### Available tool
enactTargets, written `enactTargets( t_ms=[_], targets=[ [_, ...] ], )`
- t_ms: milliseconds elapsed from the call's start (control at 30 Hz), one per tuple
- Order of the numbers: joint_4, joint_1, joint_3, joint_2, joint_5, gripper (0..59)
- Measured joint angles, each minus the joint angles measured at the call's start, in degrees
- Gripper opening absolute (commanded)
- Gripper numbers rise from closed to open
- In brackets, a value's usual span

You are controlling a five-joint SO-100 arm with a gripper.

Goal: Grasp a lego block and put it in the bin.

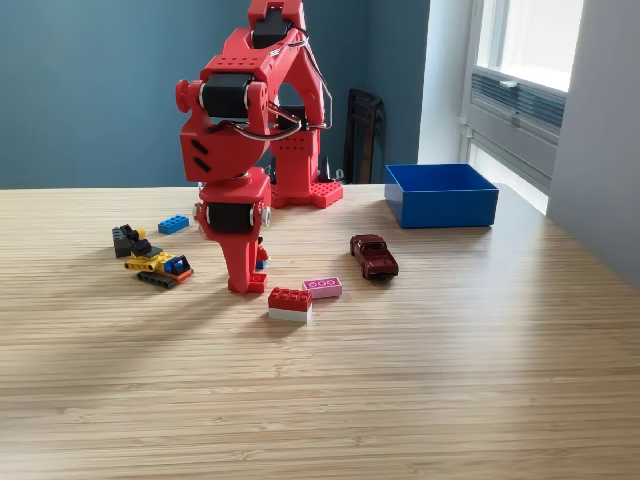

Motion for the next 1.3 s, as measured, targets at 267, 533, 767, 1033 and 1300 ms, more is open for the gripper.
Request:
enactTargets(
  t_ms=[267, 533, 767, 1033, 1300],
  targets=[
    [1.67, -0.18, -0.09, 0.0, 0.26, 0.0],
    [8.79, -7.21, -8.09, 5.89, 1.93, 0.0],
    [10.72, -23.55, 1.67, 18.02, 5.54, 0.0],
    [11.95, -46.76, 13.1, 24.7, 13.62, 0.0],
    [13.27, -67.15, 14.77, 24.7, 18.72, 0.0]
  ],
)
